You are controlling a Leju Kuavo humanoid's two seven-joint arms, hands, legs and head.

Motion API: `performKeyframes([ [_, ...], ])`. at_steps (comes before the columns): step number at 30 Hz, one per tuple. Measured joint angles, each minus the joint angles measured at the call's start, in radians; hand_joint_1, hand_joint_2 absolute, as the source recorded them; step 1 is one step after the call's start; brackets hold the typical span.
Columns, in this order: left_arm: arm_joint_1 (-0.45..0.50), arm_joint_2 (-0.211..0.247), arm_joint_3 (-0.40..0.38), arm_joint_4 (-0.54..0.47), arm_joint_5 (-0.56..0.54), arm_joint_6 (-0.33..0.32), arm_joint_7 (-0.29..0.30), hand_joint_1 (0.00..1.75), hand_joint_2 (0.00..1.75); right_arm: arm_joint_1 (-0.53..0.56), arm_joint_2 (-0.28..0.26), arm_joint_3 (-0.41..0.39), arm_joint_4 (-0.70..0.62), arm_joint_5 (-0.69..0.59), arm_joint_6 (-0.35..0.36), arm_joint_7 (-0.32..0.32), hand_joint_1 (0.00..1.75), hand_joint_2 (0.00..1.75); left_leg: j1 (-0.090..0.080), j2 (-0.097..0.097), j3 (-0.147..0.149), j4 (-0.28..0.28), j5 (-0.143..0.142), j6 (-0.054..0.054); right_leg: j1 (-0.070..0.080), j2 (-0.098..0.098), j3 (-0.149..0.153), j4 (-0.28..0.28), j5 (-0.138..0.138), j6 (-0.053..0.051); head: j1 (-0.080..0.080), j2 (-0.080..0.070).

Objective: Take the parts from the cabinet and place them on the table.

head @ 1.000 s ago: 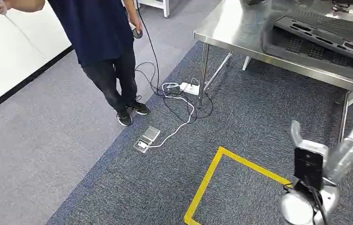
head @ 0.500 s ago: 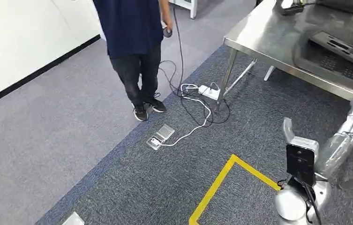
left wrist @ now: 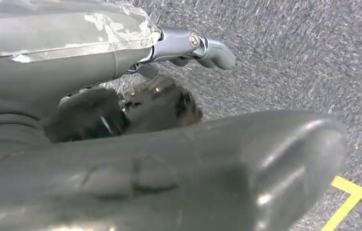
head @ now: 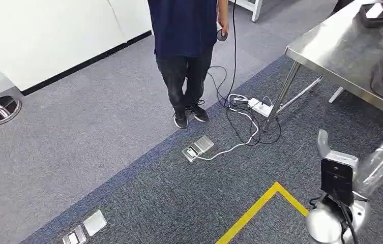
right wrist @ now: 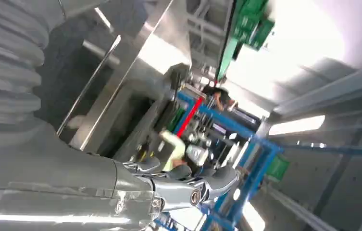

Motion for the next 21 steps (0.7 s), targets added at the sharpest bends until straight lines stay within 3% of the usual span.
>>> performKeyframes([
  [1,-0.001,0.0,0.0,0.0,0.0,0.0,0.0,0.0,0.0,-0.001,0.0,0.0,0.0,0.001,0.0,0.0,0.0,1.75,0.002,0.023,-0.035,0.07,-0.036,-0.004,0.002,-0.015,0.001,0.0,-0.001,-0.003,-0.011,0.0],
  [3,-0.002,0.0,0.0,0.0,0.001,0.0,0.0,0.0,0.0,0.0,0.0,0.001,0.0,0.002,0.0,0.005,0.0,1.75,0.006,0.042,-0.116,0.229,-0.1,-0.007,0.007,-0.046,0.003,0.0,-0.005,-0.007,-0.016,0.0],
  [4,0.0,0.0,0.0,0.0,0.001,0.0,0.0,0.0,0.0,0.0,0.0,0.002,0.0,0.002,0.0,0.005,0.0,1.75,0.006,0.045,-0.132,0.254,-0.098,-0.007,0.008,-0.059,0.004,0.0,-0.007,-0.008,-0.017,0.0],
  [5,0.001,0.0,0.0,0.0,0.001,0.0,0.0,0.0,0.0,-0.001,0.0,0.002,0.0,0.002,0.0,0.005,0.0,1.75,0.006,0.046,-0.121,0.23,-0.073,-0.003,0.009,-0.072,0.006,0.0,-0.009,-0.008,-0.019,0.0],
  [7,0.002,0.0,0.0,0.0,0.001,0.0,0.0,0.0,0.0,-0.001,0.0,0.005,0.0,0.002,0.0,0.004,0.0,1.75,0.0,0.057,-0.037,0.066,0.013,0.014,0.012,-0.094,0.015,0.0,-0.014,-0.006,-0.022,0.0],
  [8,0.001,0.0,0.0,0.0,0.001,0.0,0.0,0.0,0.0,-0.003,0.0,0.005,0.0,0.002,0.0,0.004,0.0,1.75,-0.008,0.086,0.011,-0.024,0.047,0.027,0.013,-0.104,0.02,-0.001,-0.017,-0.005,-0.024,0.0],
  [9,-0.002,0.0,0.0,0.0,0.001,0.0,0.0,0.0,0.0,-0.002,0.0,0.005,0.0,0.003,0.0,0.004,0.0,1.75,-0.018,0.121,0.027,-0.064,0.037,0.035,0.019,-0.114,0.024,-0.002,-0.022,0.002,-0.023,0.0],
  [12,0.003,0.0,0.0,0.0,0.002,0.0,0.0,0.0,0.0,-0.003,0.0,0.005,0.0,0.003,0.0,0.006,0.0,1.75,-0.024,0.092,0.022,-0.07,0.042,0.038,0.015,-0.137,0.033,-0.012,-0.024,0.011,-0.024,0.0],
  [13,0.005,0.0,0.0,0.0,0.002,0.0,0.0,0.0,0.0,-0.003,0.001,0.007,0.0,0.003,0.0,0.006,0.0,1.75,-0.023,0.081,0.028,-0.084,0.047,0.045,0.018,-0.144,0.042,-0.019,-0.024,0.018,-0.024,0.0],
  [14,0.008,-0.001,0.0,0.0,0.002,0.0,-0.002,0.0,0.0,-0.006,-0.002,0.007,0.0,0.004,0.0,0.006,0.0,1.75,-0.008,0.076,0.04,-0.101,0.058,0.047,0.014,-0.108,0.044,-0.007,-0.037,0.023,-0.02,0.0],
  [15,0.006,0.0,0.0,0.0,0.002,0.0,-0.002,0.0,0.0,-0.006,-0.002,0.007,0.0,0.005,0.0,0.006,0.0,1.75,-0.007,0.067,0.043,-0.108,0.061,0.054,0.015,-0.067,0.026,0.032,-0.066,0.023,-0.02,0.0],
  [16,0.004,-0.001,0.0,0.0,0.003,0.002,-0.002,0.0,0.0,-0.005,-0.004,0.007,0.0,0.005,0.0,0.009,0.0,1.75,-0.007,0.061,0.044,-0.109,0.062,0.058,0.015,-0.046,-0.008,0.102,-0.106,0.022,-0.015,0.0],
  [18,0.004,-0.002,0.0,0.0,0.002,0.0,-0.002,0.0,0.0,0.0,-0.005,0.007,0.0,0.005,0.0,0.01,0.0,1.75,-0.007,0.04,0.043,-0.107,0.06,0.06,0.015,-0.035,-0.084,0.248,-0.163,0.025,-0.005,0.0],
  [19,0.005,-0.001,0.0,0.0,0.002,0.0,-0.002,0.0,0.0,0.001,-0.005,0.007,0.001,0.005,0.0,0.011,0.0,1.75,-0.007,0.031,0.043,-0.106,0.06,0.061,0.015,-0.035,-0.107,0.284,-0.166,0.026,-0.004,0.0],
  [20,0.007,-0.001,0.0,0.0,0.002,0.0,-0.002,0.0,0.0,0.001,-0.005,0.007,0.002,0.004,0.0,0.012,0.0,1.75,-0.007,0.018,0.045,-0.105,0.058,0.059,0.015,-0.035,-0.11,0.277,-0.14,0.028,-0.001,0.0],
  [21,0.008,-0.001,0.0,0.0,0.002,0.001,-0.002,0.0,0.0,0.001,-0.006,0.007,0.002,0.005,0.0,0.014,0.0,1.75,-0.006,0.004,0.047,-0.101,0.056,0.057,0.013,-0.033,-0.092,0.222,-0.094,0.029,0.002,0.0],
])
